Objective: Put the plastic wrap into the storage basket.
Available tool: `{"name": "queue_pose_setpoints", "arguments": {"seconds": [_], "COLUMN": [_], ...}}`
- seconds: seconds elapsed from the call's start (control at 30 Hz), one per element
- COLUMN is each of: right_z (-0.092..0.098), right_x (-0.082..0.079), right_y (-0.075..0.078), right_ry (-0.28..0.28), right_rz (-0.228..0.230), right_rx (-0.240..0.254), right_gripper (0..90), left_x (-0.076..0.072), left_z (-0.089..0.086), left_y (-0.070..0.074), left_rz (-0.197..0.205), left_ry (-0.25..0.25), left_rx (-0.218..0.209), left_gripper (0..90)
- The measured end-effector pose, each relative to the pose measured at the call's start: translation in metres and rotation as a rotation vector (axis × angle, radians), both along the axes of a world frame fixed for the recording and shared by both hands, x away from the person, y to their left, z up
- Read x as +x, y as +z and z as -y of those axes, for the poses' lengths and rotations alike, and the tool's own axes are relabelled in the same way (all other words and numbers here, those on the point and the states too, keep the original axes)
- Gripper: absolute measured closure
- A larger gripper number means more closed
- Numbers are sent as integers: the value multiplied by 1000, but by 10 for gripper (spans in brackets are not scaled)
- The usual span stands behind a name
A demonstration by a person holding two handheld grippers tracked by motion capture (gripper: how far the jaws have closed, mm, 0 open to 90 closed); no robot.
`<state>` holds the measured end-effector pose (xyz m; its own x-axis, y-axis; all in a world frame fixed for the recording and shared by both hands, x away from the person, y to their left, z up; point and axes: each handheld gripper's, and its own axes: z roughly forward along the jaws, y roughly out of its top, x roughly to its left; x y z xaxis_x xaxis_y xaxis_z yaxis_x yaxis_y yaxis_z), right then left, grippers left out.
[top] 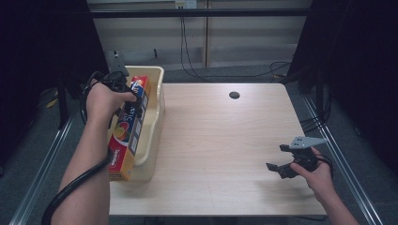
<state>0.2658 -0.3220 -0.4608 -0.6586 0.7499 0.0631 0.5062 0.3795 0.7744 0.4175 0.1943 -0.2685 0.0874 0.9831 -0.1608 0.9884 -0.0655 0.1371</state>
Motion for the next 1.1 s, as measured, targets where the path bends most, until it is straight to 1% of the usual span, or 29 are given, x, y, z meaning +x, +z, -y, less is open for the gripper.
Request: {"name": "queue_pose_setpoints", "arguments": {"seconds": [0.1, 0.27, 0.33, 0.37, 0.43, 0.47, 0.5, 0.57, 0.6, 0.67, 0.73, 0.8, 0.83, 0.93, 1.0, 1.03, 1.07, 1.1], "right_z": [1, 1, 0, 0, 0, 0, 0, 0, 0, -1, -1, -2, -2, -2, -2, -2, -2, -2], "right_x": [0, 0, 0, 0, 0, 0, 0, 1, 1, 0, 0, 1, 1, 0, 0, 0, 0, 1], "right_y": [0, 0, 0, 0, 0, 0, 0, -1, -1, -1, -1, -1, -1, -1, -1, -1, -1, -1], "right_ry": [-2, -5, -5, -5, -5, -6, -6, -3, -2, -5, -3, -2, -2, -2, 0, -2, -1, -3], "right_rz": [-3, 4, 2, 2, 3, 3, 2, 5, 4, 5, 2, 0, 0, 1, 2, 1, 1, 1], "right_rx": [3, 3, 3, 3, 1, 1, 2, -1, -1, -4, -1, -3, -2, 1, -1, -2, -3, -3], "right_gripper": [39, 39, 39, 39, 38, 38, 39, 39, 38, 39, 38, 39, 39, 39, 39, 39, 39, 39], "left_x": [0, 1, 2, 2, 3, 3, 4, 4, 5, 6, 6, 8, 8, 10, 11, 12, 12, 12], "left_z": [-2, -4, -5, -4, -5, -4, -4, -3, -3, -3, -3, -2, -3, -1, 0, 1, 2, 2], "left_y": [-6, -14, -17, -19, -22, -24, -25, -27, -28, -29, -30, -34, -35, -39, -42, -42, -43, -44], "left_rz": [-10, -16, -16, -22, -31, -27, -34, -33, -44, -47, -48, -53, -55, -62, -73, -72, -71, -78], "left_ry": [14, 16, 10, 17, 12, 18, 15, 24, 14, 19, 13, 30, 20, 33, 21, 19, 26, 25], "left_rx": [-5, -3, 1, -5, -5, -7, -7, 0, -4, -2, 1, 2, 3, 5, 9, 13, 8, 4], "left_gripper": [408, 408, 408, 407, 407, 407, 406, 406, 406, 405, 404, 404, 404, 404, 403, 403, 403, 403]}}
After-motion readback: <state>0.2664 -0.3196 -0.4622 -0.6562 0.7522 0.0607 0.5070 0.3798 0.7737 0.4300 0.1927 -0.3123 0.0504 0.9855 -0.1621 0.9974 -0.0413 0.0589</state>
